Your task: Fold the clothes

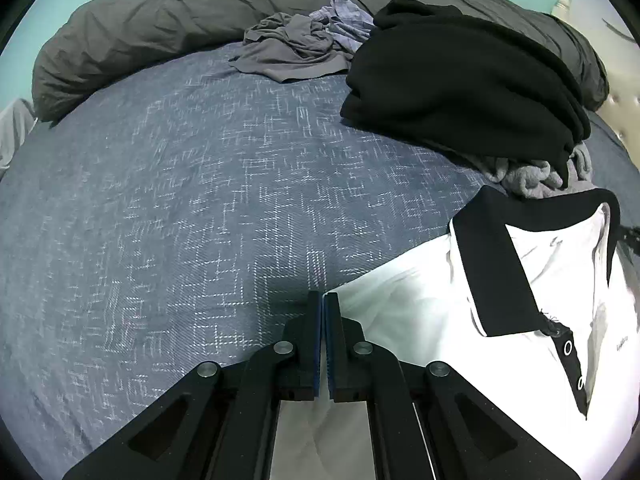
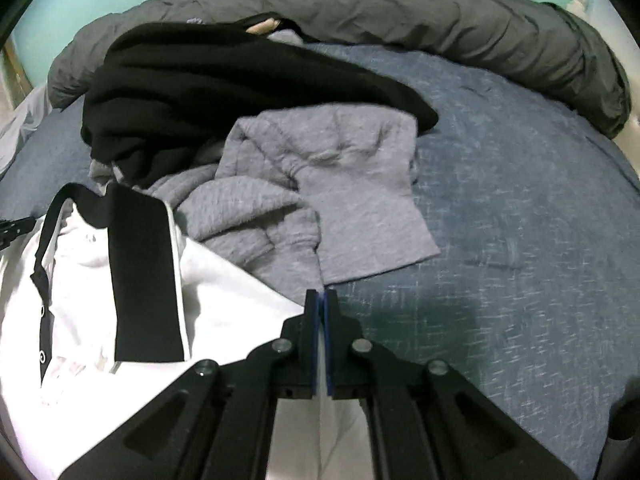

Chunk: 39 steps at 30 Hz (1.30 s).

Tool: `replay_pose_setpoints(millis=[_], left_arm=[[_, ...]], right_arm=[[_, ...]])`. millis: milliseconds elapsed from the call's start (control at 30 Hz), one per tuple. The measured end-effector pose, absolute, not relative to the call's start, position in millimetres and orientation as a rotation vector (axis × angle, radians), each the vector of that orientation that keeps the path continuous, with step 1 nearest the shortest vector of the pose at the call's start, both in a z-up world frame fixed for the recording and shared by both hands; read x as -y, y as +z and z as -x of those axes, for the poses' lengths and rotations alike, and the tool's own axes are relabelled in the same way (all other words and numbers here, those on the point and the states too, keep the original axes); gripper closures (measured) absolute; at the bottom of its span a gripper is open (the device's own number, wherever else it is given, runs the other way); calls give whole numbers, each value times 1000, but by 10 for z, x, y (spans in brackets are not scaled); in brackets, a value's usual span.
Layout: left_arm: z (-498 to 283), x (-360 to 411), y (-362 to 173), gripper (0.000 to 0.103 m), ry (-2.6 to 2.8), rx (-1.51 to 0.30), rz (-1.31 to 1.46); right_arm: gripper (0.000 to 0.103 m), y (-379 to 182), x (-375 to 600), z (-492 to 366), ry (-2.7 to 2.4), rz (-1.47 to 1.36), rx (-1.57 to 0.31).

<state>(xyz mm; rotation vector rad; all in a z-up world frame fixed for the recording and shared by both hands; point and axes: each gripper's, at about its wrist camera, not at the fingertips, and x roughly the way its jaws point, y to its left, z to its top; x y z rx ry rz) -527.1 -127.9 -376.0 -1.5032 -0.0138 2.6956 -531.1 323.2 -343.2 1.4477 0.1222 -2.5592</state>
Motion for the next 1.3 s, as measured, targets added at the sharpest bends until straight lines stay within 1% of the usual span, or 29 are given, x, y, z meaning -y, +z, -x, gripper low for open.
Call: replay_pose_setpoints(millis=[100,133,167,233,267,333,467,500,533,567,633,800,900,933,967,1000,1067,1100,1200,1267,1300], left_arm=[[5227,1292,-3722,101,2690,33,1483],[5197,1293,-3694,101,2689,29,1477],[5166,1294,-3667,100,2688,26,1472],[5090,1314,-3605,99,2690,33,1457],[5049,1326,-3572,99,2691,36,1450],[4971,1349,-3531,96,2695,30,1451],[4814,1408,-3480,95,2701,42,1451],[4777,1416,-3473,95,2701,41,1452],[4741,1423,-3467,95,2701,39,1454],[4703,1429,-3470,95,2699,38,1458],[4626,1442,-3475,95,2696,37,1466],[4353,1563,-3442,95,2699,97,1456],[4119,1673,-3391,95,2722,146,1431],[4014,1706,-3373,95,2730,166,1422],[3909,1740,-3357,95,2737,189,1413],[3810,1780,-3354,91,2738,225,1407],[3592,1855,-3360,84,2748,288,1401],[3477,1890,-3368,83,2756,314,1401],[3149,1966,-3393,83,2778,378,1391],[2925,2001,-3420,83,2795,413,1386],[2820,2016,-3436,83,2800,431,1385]], right_arm=[[99,-3352,-3369,5224,-2552,-1398,-44],[93,-3311,-3447,5188,-2552,-1386,-11],[82,-3283,-3539,5152,-2552,-1393,11],[70,-3259,-3683,5060,-2546,-1411,20],[67,-3254,-3746,5012,-2538,-1422,24],[67,-3276,-3831,4902,-2501,-1448,31],[67,-3354,-3941,4686,-2440,-1481,60],[67,-3390,-3959,4663,-2431,-1497,58],[73,-3423,-3980,4665,-2426,-1515,55],[91,-3454,-4000,4660,-2423,-1531,54],[101,-3474,-4047,4649,-2459,-1522,74],[102,-3448,-4203,4654,-2573,-1545,131],[101,-3286,-4348,4553,-2623,-1471,264],[99,-3240,-4406,4487,-2642,-1452,298],[95,-3212,-4477,4393,-2658,-1443,334],[91,-3183,-4549,4299,-2673,-1433,371],[76,-3152,-4664,4106,-2687,-1423,437],[72,-3146,-4702,4020,-2698,-1416,452],[68,-3139,-4825,3704,-2731,-1396,514],[63,-3135,-4933,3477,-2752,-1395,572],[62,-3157,-4979,3407,-2753,-1398,601]])
